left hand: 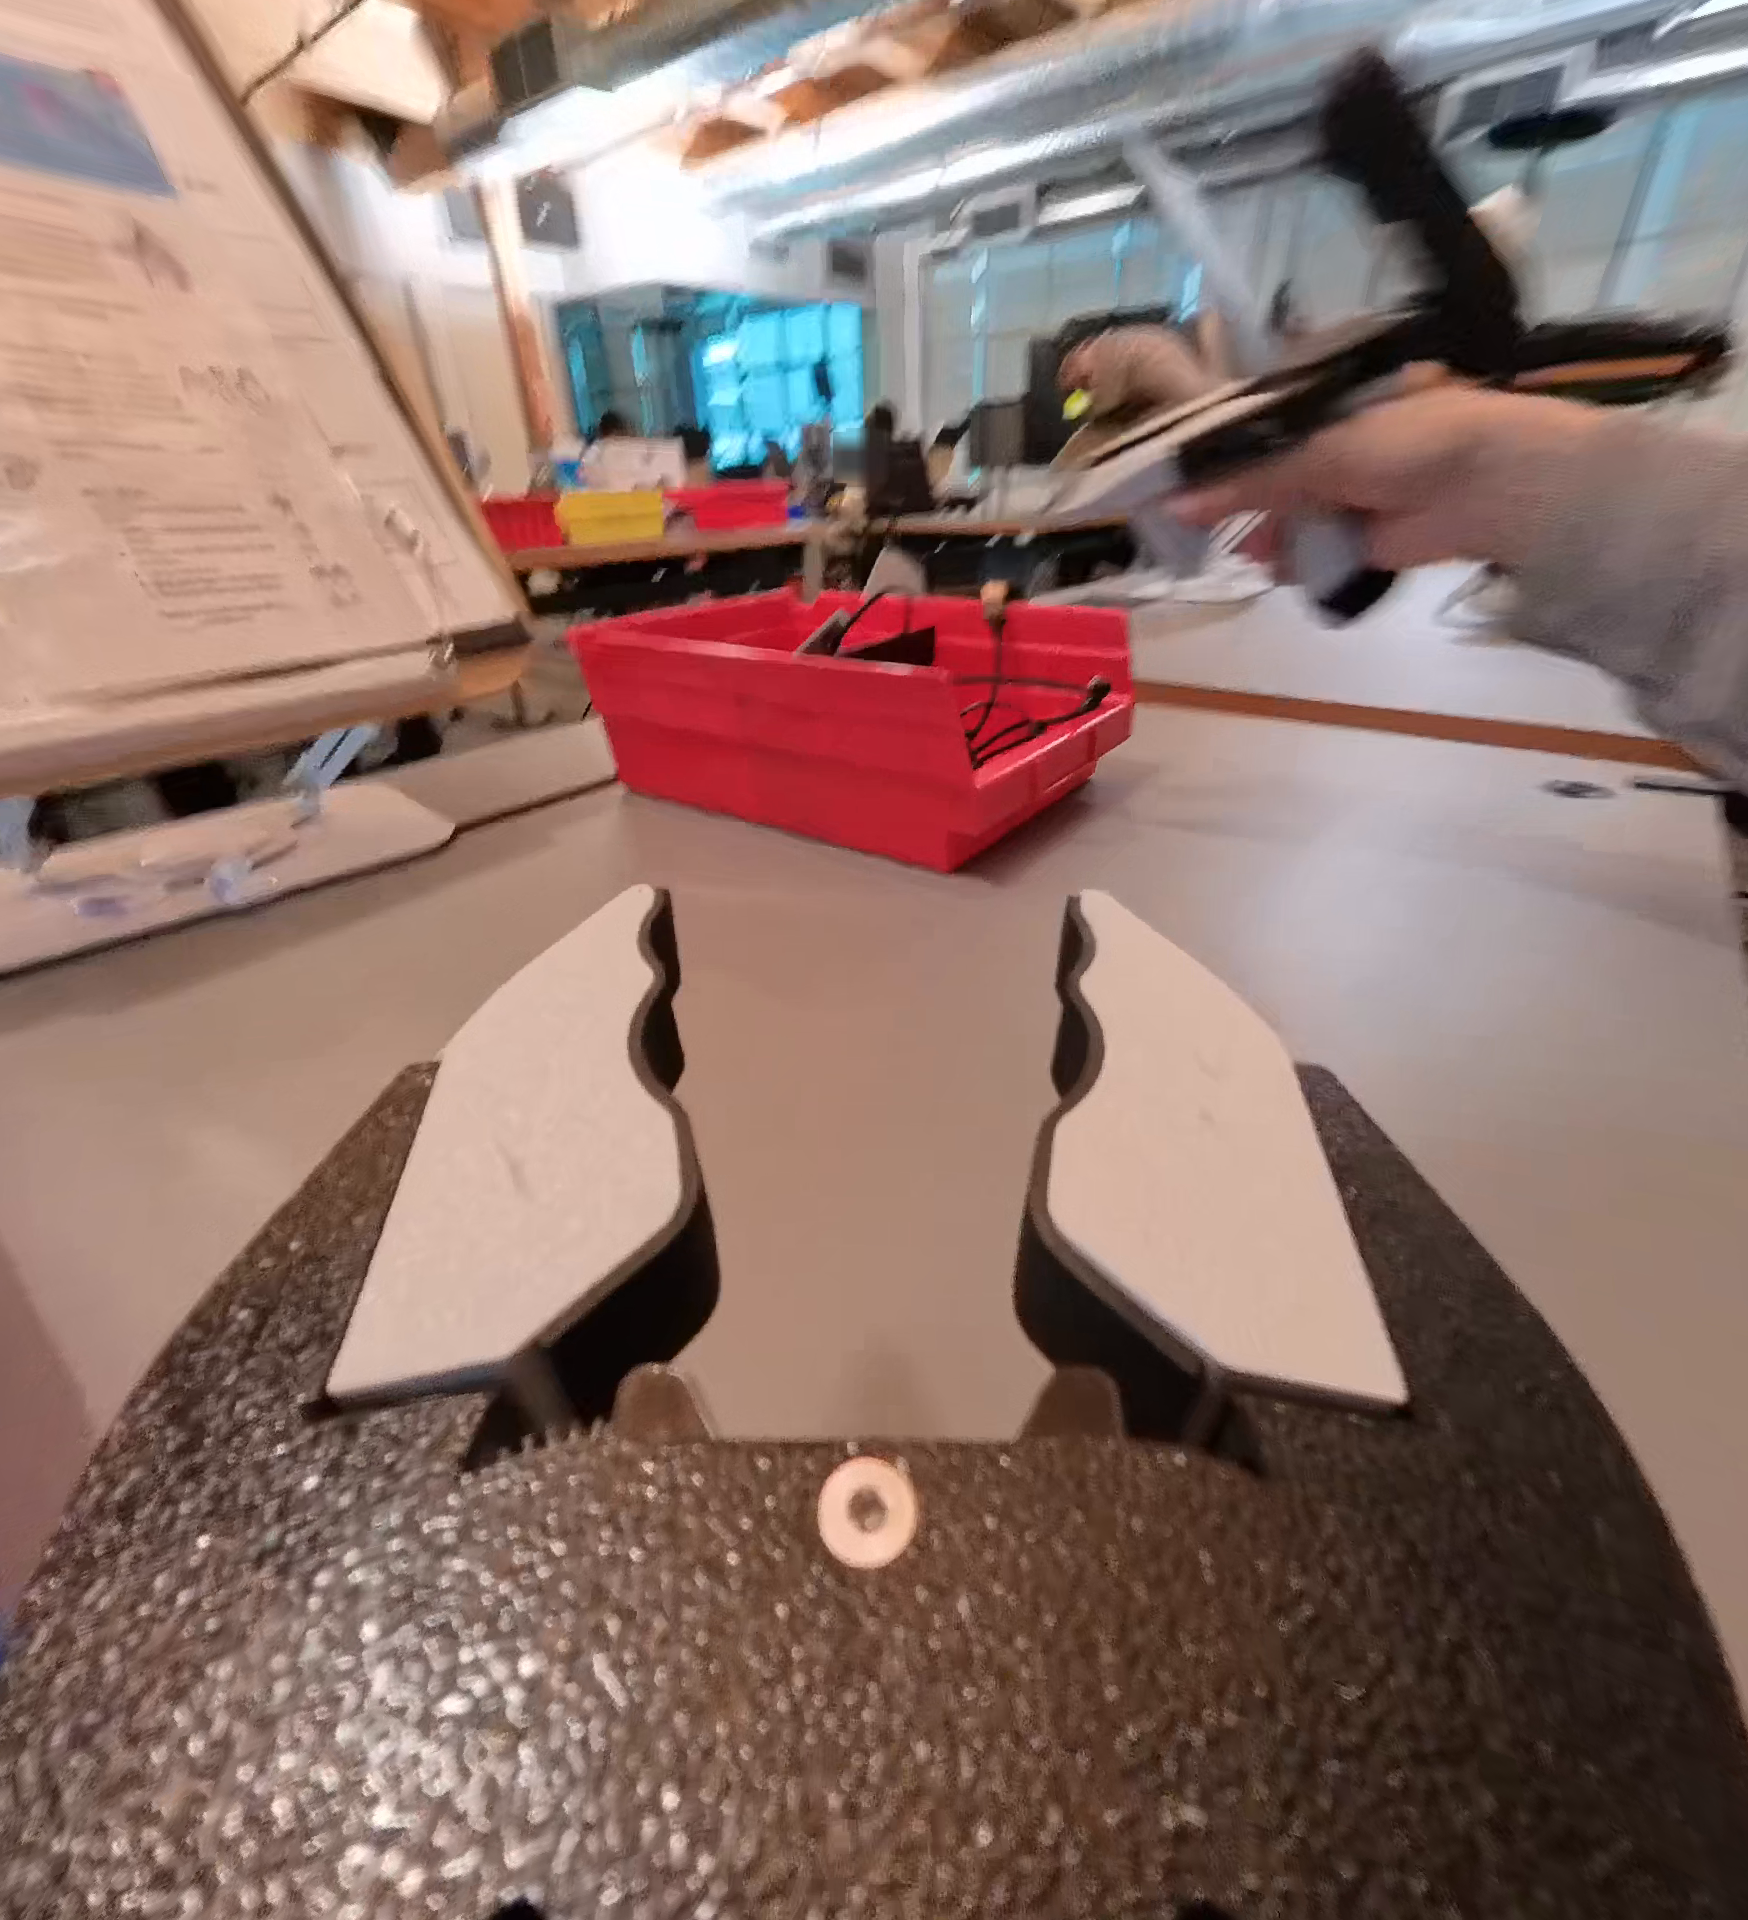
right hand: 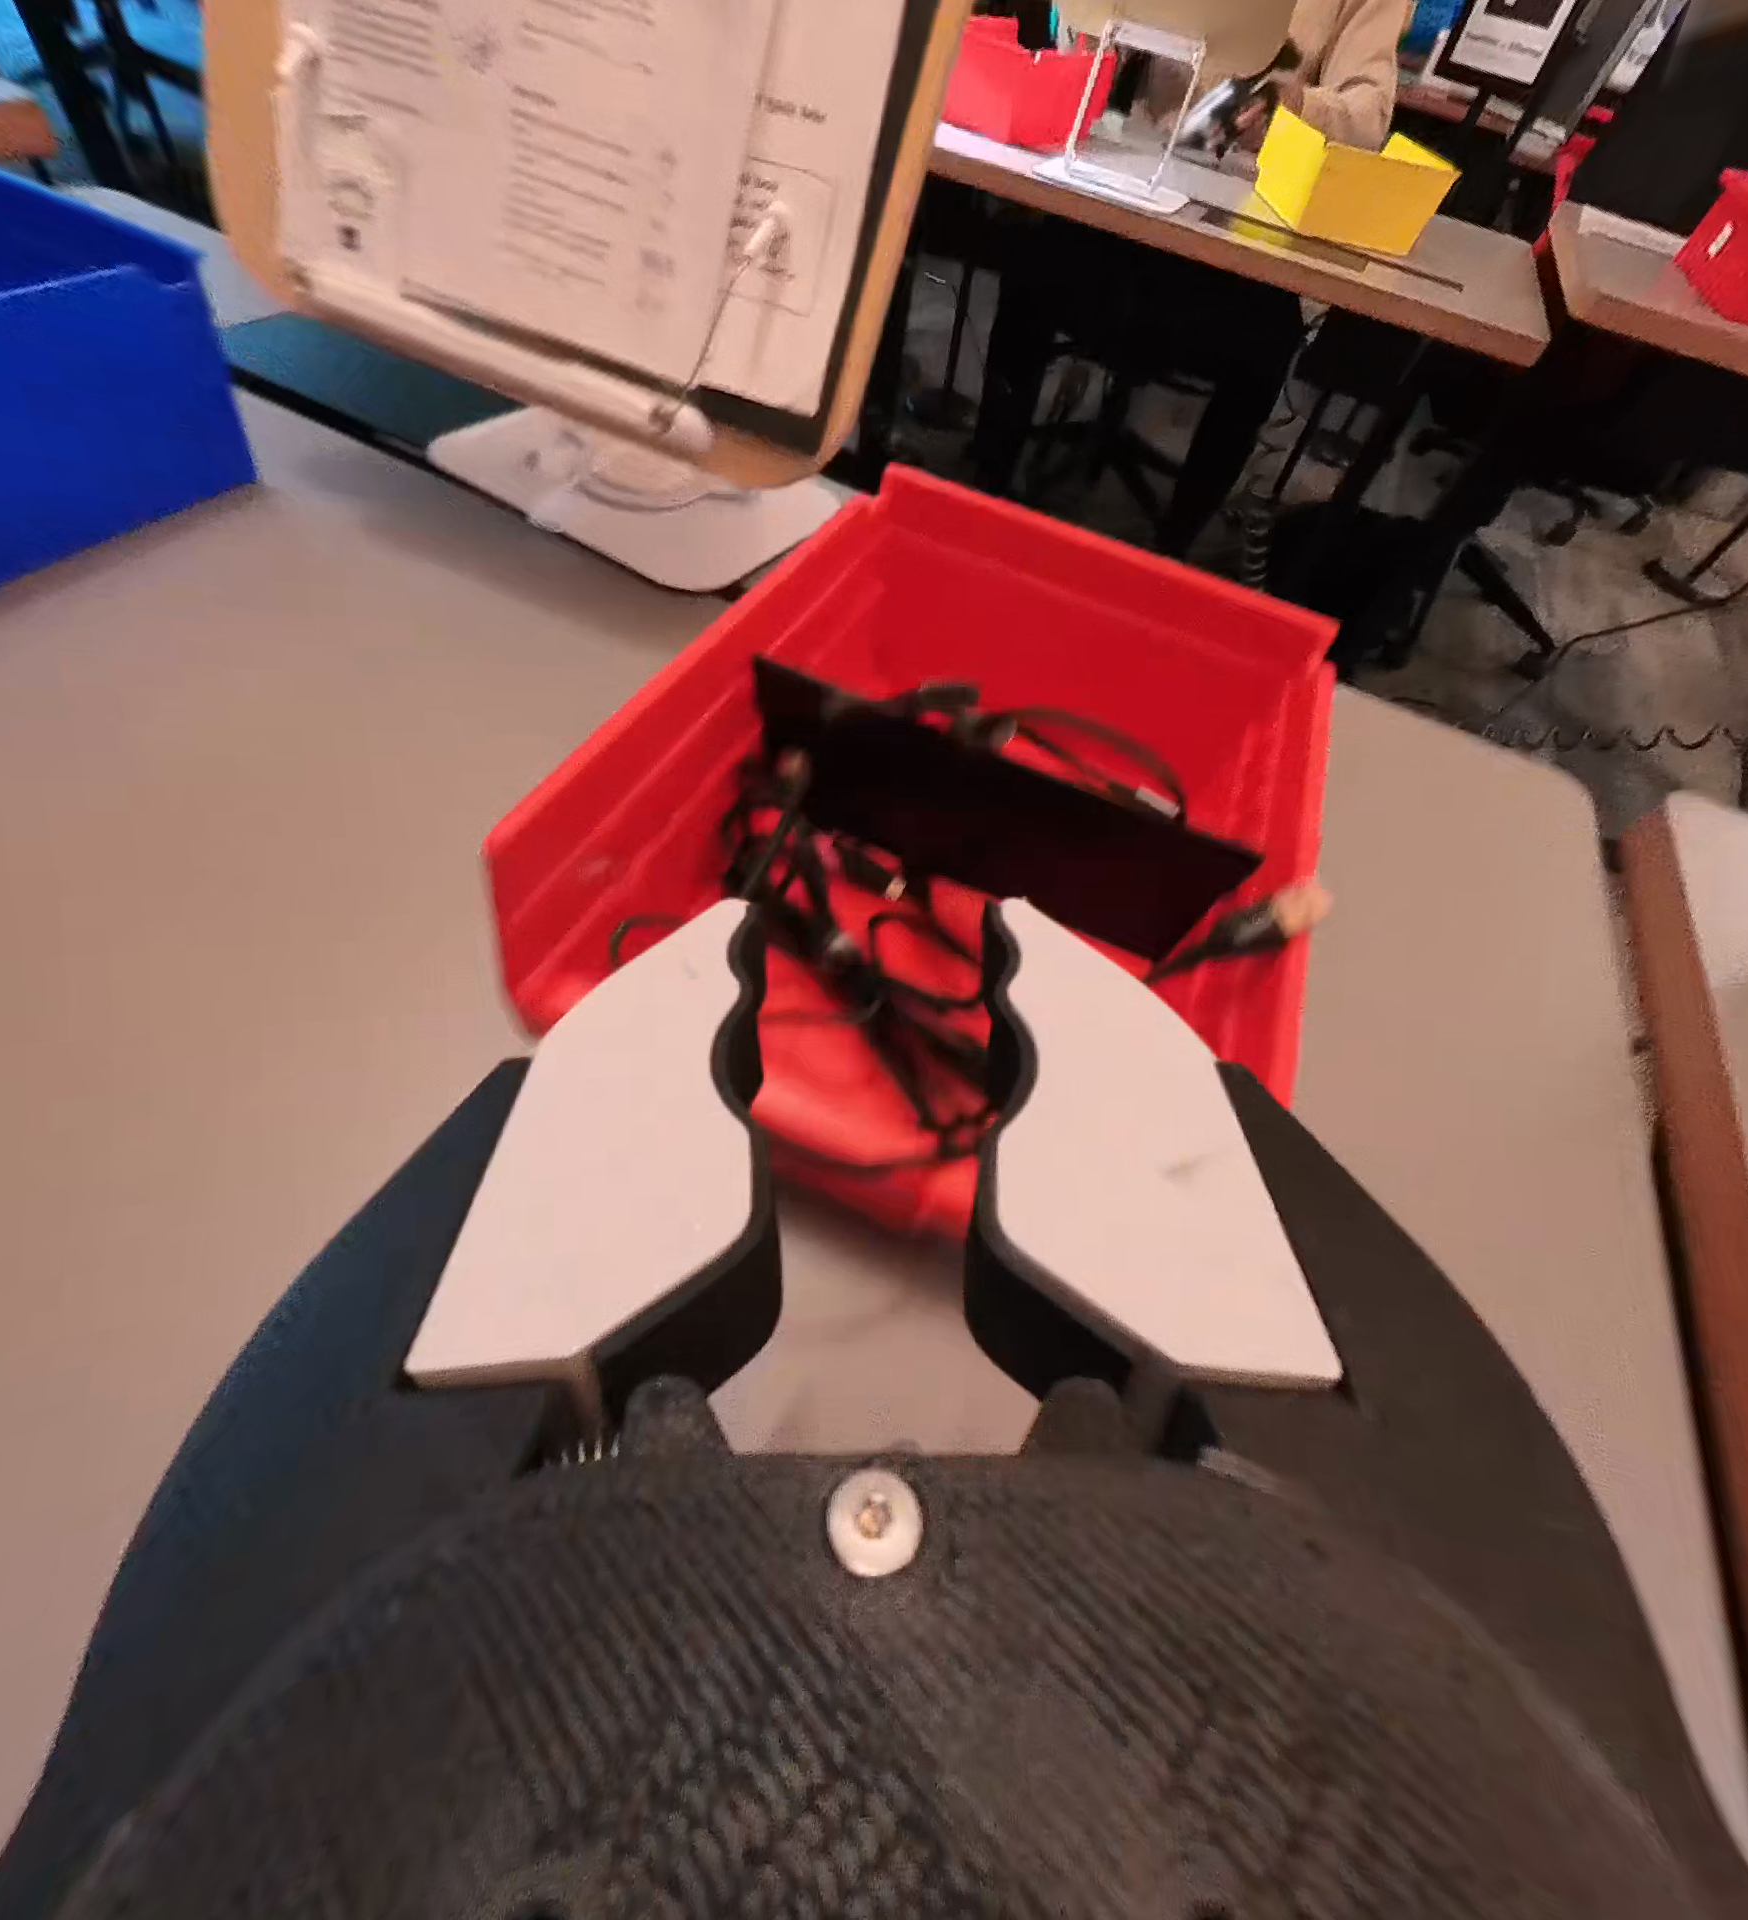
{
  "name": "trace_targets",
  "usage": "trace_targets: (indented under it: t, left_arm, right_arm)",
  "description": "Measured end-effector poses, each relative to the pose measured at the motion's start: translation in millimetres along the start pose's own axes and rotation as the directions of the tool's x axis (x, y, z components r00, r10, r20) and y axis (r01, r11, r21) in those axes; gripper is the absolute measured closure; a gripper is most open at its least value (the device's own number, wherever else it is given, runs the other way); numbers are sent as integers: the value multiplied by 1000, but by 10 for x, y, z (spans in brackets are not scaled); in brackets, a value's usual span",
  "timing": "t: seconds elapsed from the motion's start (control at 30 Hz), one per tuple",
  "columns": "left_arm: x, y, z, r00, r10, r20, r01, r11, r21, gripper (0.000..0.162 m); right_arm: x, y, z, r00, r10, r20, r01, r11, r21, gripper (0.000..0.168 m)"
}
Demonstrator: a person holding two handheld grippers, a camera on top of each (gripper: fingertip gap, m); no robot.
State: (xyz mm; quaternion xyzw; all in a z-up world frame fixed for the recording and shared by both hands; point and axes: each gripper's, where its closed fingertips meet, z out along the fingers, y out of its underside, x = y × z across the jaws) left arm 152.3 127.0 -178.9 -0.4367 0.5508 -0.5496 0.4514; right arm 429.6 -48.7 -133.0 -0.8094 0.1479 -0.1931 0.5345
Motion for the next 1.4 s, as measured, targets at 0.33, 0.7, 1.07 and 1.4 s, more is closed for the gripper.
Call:
trace_targets:
  t: [0.33,0.7,1.07,1.4]
  left_arm:
    - [415,276,1032,998,-12,63,34,933,-358,87]
    - [192,247,2557,958,138,250,5,867,-498,99]
    - [-383,463,2358,954,144,264,20,847,-532,155]
    - [-440,441,186,984,126,124,-38,834,-551,156]
  right_arm:
    - [-64,620,-586,989,130,-66,-129,992,17,126]
    - [59,504,-745,978,203,-50,-195,971,139,127]
    - [-50,304,-823,981,194,4,-191,962,196,128]
    - [-451,98,-676,988,142,61,-152,969,197,126]
